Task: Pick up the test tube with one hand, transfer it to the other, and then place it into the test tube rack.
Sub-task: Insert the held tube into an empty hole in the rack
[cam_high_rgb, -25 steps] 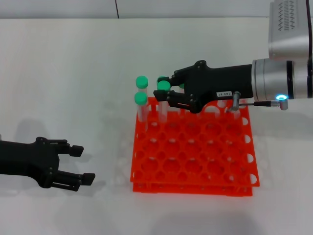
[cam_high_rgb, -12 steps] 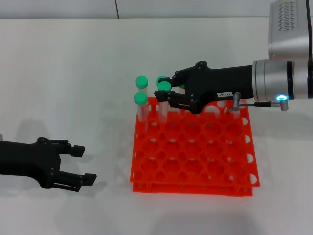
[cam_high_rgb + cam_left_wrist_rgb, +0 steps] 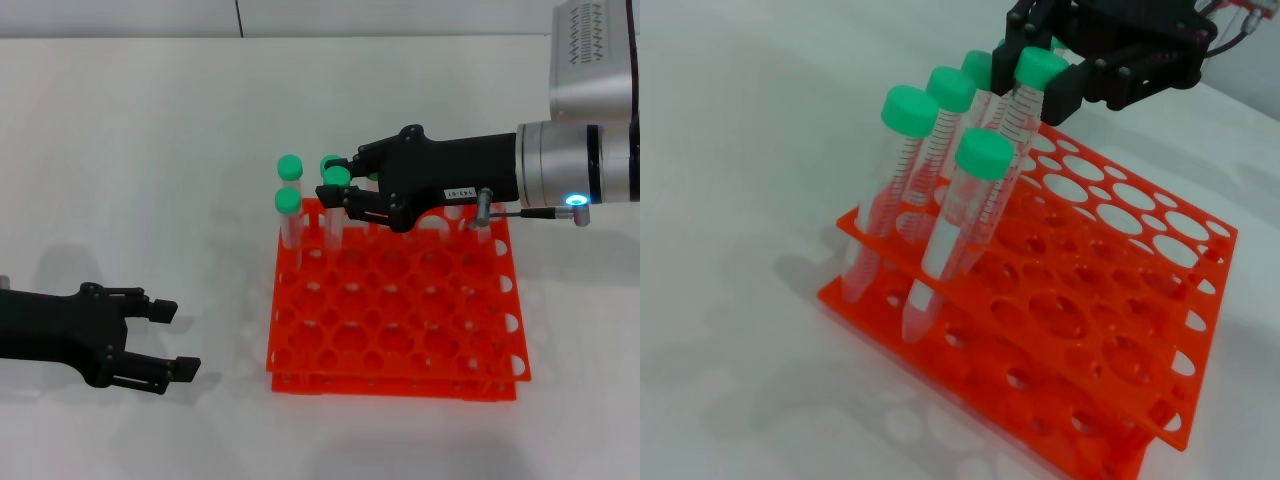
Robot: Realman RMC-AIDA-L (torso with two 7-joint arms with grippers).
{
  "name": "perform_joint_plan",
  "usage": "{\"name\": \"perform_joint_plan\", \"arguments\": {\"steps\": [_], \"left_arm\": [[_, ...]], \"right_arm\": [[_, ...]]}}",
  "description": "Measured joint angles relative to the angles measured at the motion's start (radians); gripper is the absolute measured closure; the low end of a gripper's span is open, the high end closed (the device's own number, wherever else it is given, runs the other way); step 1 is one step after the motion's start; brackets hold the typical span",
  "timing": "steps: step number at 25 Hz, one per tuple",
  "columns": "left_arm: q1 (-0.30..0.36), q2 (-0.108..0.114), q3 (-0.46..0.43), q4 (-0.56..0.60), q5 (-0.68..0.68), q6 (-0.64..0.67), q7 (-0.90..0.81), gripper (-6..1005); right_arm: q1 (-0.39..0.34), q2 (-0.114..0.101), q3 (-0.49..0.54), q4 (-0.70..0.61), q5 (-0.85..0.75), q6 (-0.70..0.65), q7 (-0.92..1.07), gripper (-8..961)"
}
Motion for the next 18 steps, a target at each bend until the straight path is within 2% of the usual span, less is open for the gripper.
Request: {"name": "perform_joint_plan", "arguments": {"steps": [18], "left_arm": [[-0.004,0.0,0.0,0.0,0.0,-0.002,0.001,120]], "right_arm": [[0.001,0.0,0.0,0.013,0.0,0.002,-0.001,687]]}}
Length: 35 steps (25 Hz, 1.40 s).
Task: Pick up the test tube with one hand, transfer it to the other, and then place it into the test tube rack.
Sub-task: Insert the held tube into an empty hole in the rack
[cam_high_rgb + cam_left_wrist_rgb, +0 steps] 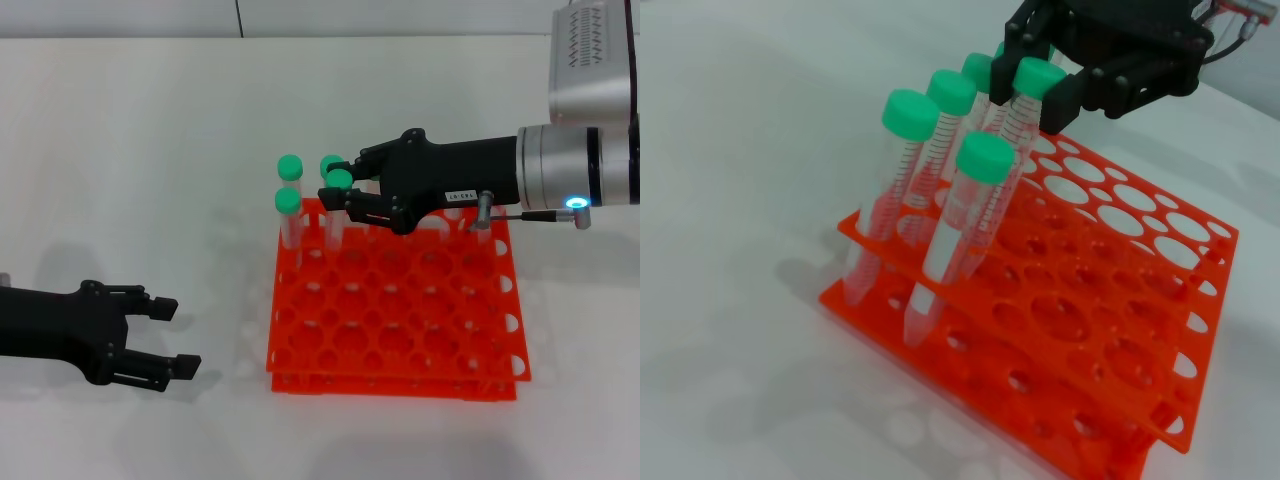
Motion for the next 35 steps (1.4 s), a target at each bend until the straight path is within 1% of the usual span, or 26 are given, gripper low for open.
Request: {"name": "perform_joint_plan", "arguments": {"steps": [14,35], "left_arm": [[-0.007,0.0,0.0,-0.008,0.0,-0.005,0.003,120],[-0.008,0.0,0.0,-0.011,0.0,-0.008,0.01,121]], "right_arm": [[0.005,0.002,-0.004,0.001,0.0,0.001,-0.007,686],[0.012,-0.003,-0.018,-0.006,-0.001,-0.001,-0.002,687]]}}
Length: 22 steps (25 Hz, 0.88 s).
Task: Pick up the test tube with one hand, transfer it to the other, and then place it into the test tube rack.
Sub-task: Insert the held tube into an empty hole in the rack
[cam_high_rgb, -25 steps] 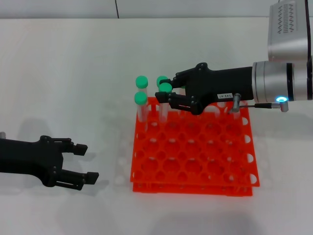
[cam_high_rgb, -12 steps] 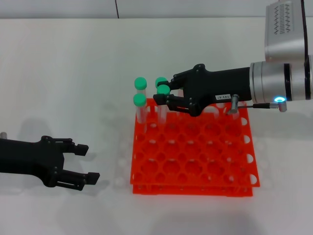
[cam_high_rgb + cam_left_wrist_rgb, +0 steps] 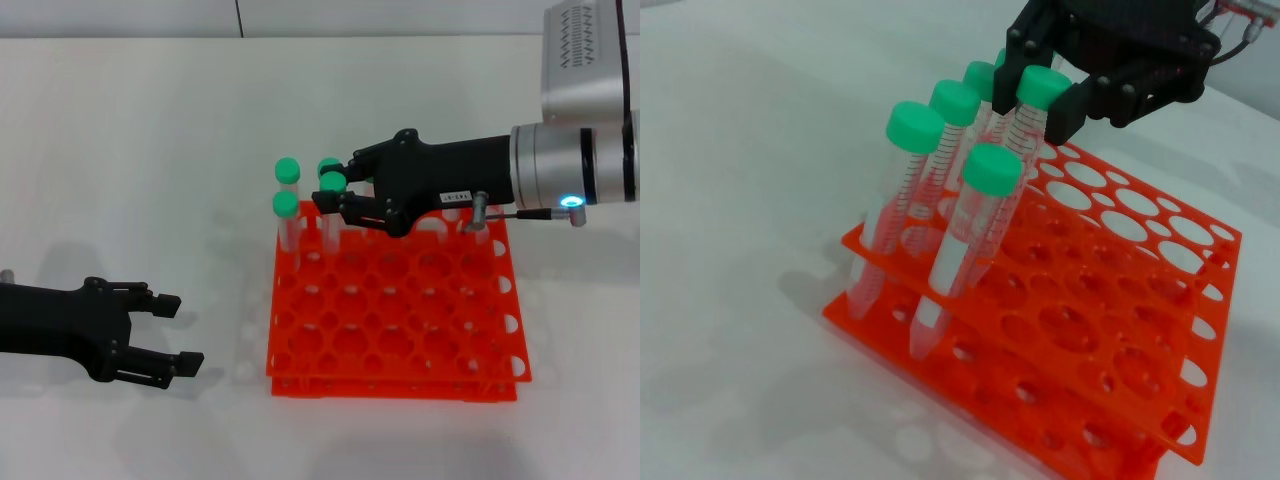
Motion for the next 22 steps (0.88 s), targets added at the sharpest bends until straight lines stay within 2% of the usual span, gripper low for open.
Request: {"name": "perform_joint_plan", "arguments": {"steps": [22], "left_arm": [[0.0,-0.001,0.0,-0.005,0.0,0.0,0.011,121]], "right_arm": [[0.022,-0.002,-0.005,0.002,-0.027,0.002,0.026,687]]}}
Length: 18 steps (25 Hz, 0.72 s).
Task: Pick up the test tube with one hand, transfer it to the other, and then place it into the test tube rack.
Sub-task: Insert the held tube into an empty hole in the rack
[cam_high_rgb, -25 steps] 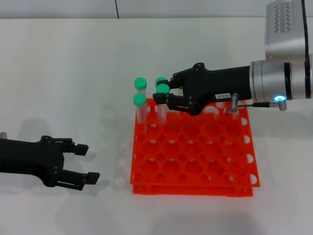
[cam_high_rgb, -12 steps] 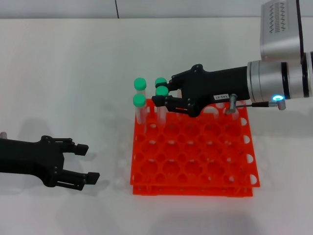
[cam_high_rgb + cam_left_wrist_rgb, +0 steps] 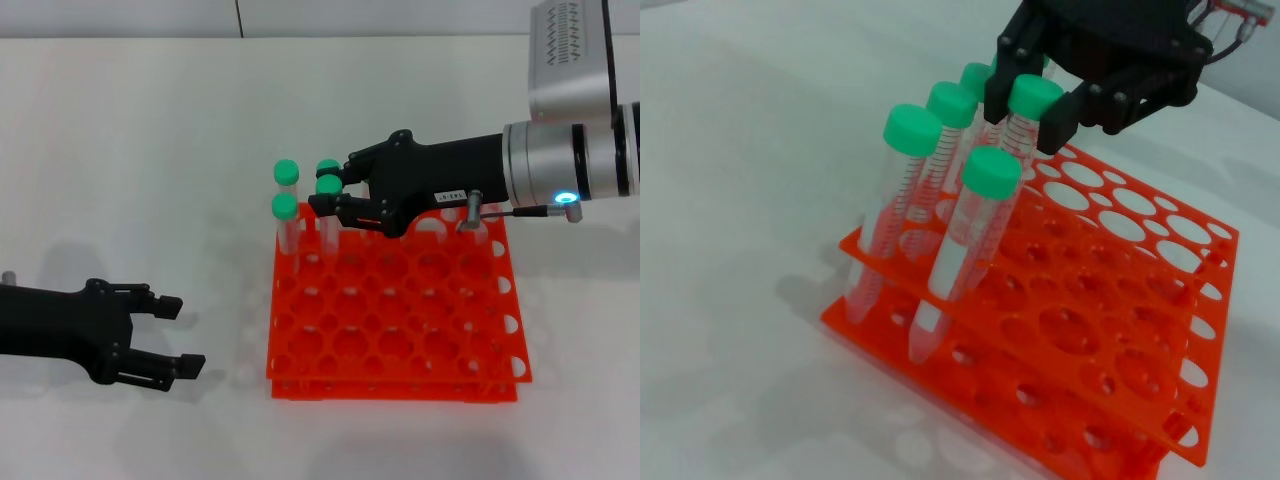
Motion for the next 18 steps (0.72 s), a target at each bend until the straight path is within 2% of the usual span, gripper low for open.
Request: {"name": "perform_joint_plan", "arguments": {"steps": [18], "left_arm": [[0.0,0.001,0.0,-0.01,0.0,-0.001,0.004,121]], "right_arm": [[0.001,0.003,0.0,0.016,0.0,0.013,-0.001,686]]}}
